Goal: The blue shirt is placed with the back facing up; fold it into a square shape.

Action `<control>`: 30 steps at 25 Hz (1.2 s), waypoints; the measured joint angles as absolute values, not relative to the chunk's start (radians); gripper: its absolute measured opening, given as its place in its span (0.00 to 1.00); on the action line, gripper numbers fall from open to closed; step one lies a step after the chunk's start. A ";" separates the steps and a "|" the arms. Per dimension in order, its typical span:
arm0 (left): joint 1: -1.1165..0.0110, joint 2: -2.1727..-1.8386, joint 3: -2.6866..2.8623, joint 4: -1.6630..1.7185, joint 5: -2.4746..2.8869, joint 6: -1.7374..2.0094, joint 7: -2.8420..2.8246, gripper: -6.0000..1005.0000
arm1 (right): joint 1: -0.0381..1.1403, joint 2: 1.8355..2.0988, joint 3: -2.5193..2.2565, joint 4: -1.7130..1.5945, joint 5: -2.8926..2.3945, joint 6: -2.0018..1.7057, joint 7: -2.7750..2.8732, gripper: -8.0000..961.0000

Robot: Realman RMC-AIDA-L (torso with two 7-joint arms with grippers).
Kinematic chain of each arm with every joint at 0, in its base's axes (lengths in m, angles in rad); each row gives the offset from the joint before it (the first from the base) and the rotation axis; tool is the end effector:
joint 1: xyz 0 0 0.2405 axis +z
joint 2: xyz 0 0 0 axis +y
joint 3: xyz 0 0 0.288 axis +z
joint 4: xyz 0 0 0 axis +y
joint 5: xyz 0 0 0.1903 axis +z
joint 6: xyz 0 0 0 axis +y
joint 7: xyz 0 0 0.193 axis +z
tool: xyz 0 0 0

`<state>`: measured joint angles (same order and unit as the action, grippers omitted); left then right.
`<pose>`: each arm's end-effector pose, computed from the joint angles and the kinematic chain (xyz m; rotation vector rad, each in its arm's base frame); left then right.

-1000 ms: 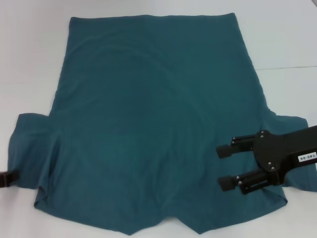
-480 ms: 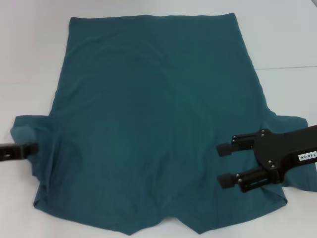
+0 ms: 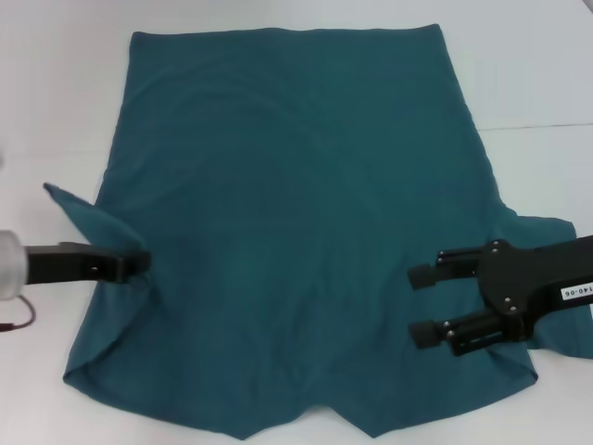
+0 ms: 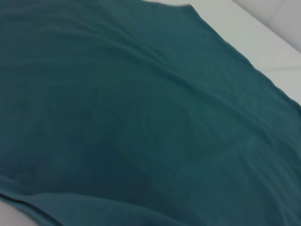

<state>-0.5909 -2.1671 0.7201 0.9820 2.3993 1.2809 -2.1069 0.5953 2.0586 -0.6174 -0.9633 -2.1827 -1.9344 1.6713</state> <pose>-0.2765 0.4006 -0.0498 -2.3674 -1.1842 -0.2563 0.2226 0.3247 -0.0131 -2.9937 0.6323 0.5643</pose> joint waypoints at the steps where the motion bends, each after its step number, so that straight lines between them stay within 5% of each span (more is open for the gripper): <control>1: -0.597 -2.168 0.756 0.970 2.398 1.260 -2.109 0.04 | 0.595 2.059 -0.615 -0.963 -2.183 -1.934 1.669 0.95; 10: -0.609 -2.170 0.919 0.915 2.323 1.152 -2.108 0.07 | 0.595 2.060 -0.610 -0.957 -2.183 -1.905 1.659 0.95; 19: -0.568 -2.165 0.928 0.974 2.246 1.175 -2.105 0.30 | 0.595 2.060 -0.609 -0.947 -2.183 -1.894 1.649 0.95; 30: -0.466 -2.161 0.830 1.019 2.228 1.230 -2.051 0.76 | 0.576 2.057 -0.599 -0.971 -2.177 -1.884 1.684 0.95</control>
<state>-0.4662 -2.1611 0.8297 1.0193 2.2282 1.2300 -2.0508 0.5755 2.0568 -0.5986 -0.9707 -2.1766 -1.8839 1.6843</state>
